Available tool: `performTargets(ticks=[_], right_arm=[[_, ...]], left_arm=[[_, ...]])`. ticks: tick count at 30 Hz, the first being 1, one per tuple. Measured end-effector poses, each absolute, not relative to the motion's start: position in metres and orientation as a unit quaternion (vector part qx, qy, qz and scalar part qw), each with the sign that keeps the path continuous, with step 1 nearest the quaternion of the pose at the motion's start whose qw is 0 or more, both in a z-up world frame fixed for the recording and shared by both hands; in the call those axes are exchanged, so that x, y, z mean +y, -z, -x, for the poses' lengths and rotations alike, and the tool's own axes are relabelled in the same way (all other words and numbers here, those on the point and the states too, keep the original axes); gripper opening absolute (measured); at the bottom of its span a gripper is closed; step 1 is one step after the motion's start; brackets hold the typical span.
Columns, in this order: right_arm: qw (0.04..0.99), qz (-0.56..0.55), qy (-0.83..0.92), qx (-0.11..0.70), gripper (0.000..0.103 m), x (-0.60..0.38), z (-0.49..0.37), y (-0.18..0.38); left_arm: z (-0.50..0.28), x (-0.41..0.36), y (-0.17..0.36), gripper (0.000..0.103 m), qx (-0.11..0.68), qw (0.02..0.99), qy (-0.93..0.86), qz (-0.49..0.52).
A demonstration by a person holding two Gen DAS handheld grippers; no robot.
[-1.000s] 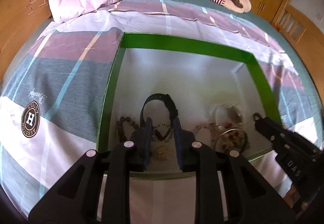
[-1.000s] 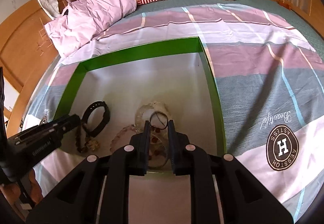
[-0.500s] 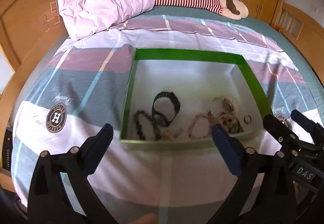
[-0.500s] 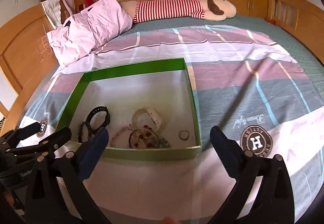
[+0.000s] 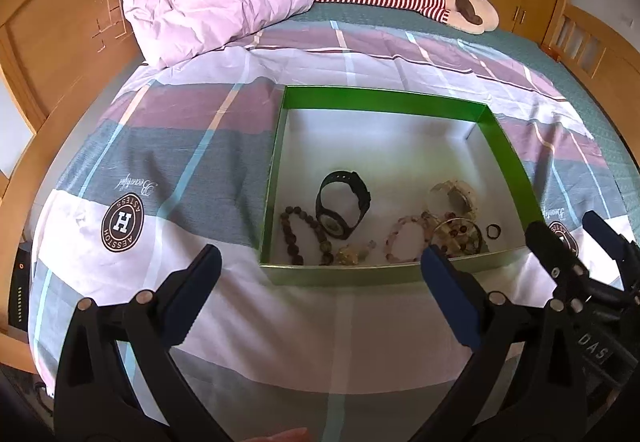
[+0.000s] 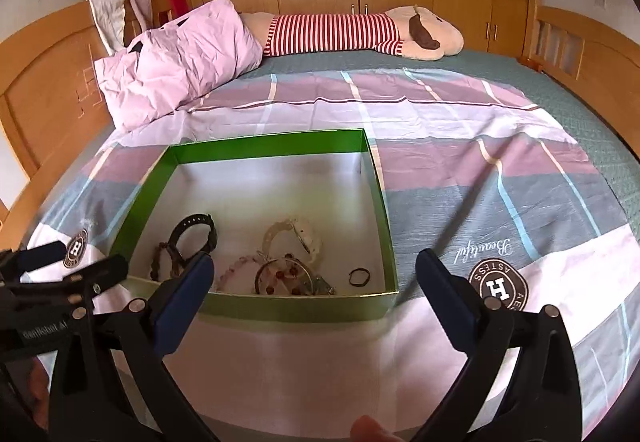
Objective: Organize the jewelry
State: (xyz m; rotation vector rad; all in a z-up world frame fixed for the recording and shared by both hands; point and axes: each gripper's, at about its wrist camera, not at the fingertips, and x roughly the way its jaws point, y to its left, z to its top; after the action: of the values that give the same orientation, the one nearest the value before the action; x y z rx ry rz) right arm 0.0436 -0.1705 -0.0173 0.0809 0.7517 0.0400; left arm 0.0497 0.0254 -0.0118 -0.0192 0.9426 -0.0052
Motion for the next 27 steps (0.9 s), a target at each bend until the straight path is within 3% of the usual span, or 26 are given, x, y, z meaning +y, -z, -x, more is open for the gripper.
performTargets(ticks=[27], right_arm=[[0.934, -0.015, -0.023, 0.357, 0.102, -0.1663, -0.0377, 0.0115]], left_arm=[[-0.0488, 0.0236, 0.0105, 0.101, 0.45, 0.893, -0.004, 0.011]])
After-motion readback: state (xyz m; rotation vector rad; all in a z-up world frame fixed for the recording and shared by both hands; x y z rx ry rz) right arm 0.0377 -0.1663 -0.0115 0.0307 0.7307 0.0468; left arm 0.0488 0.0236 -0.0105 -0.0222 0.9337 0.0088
